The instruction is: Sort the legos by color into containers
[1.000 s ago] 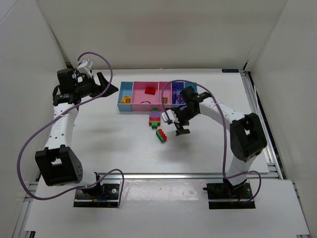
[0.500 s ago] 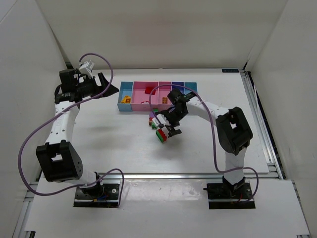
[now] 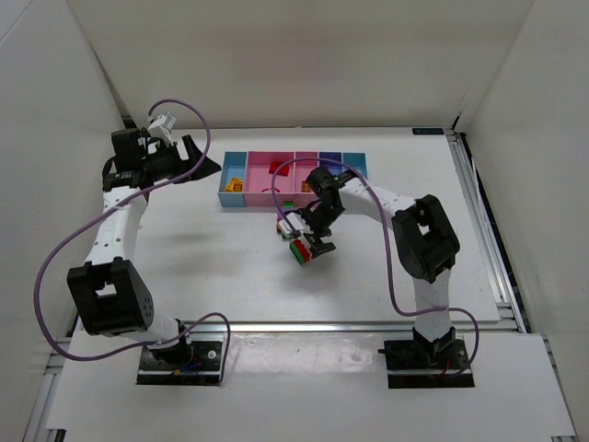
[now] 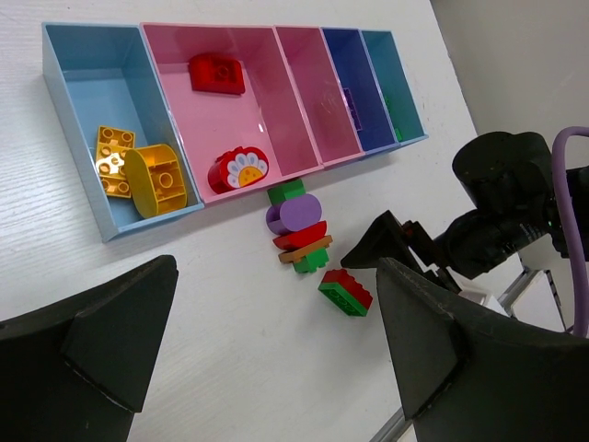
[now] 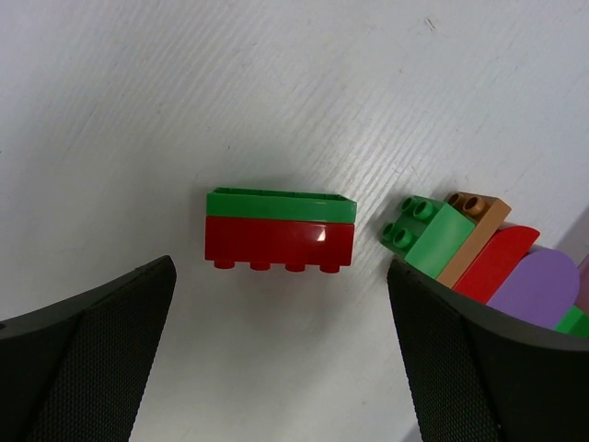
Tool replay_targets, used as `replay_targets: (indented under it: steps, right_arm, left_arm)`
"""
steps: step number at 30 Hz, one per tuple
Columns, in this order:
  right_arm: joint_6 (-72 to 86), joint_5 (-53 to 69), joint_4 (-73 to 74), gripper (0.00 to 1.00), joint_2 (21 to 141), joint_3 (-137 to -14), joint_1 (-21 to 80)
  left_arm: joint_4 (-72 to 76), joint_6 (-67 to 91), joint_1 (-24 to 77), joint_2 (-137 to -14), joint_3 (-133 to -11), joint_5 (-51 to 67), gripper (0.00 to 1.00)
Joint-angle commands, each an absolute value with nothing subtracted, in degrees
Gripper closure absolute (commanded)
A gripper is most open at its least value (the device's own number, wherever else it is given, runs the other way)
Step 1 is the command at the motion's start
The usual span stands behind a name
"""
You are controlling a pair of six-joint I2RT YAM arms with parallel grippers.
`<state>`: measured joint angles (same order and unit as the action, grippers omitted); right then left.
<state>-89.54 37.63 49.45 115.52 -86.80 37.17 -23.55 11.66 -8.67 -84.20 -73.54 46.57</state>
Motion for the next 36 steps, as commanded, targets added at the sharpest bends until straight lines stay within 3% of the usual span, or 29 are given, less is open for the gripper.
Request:
replay_targets:
  steps: [1, 21, 36]
  right_arm:
    - [-88.95, 38.15, 51.06, 0.01, 116.01, -87.63, 37.88]
    - [-82.80, 36.65, 48.69, 0.01, 119.35, -88.94, 38.58]
    - [-80.24, 37.00, 47.02, 0.08, 120.32, -89.38, 38.58]
  left_arm:
    - [-23.64, 11.95, -8.88, -84.55, -75.15, 47.02, 0.01]
    - [-23.03, 12.31, -9.05, -85.17, -74.62, 46.93, 0.01]
    - [-22.59, 12.92, -9.23, -85.43, -73.56, 46.93, 0.01]
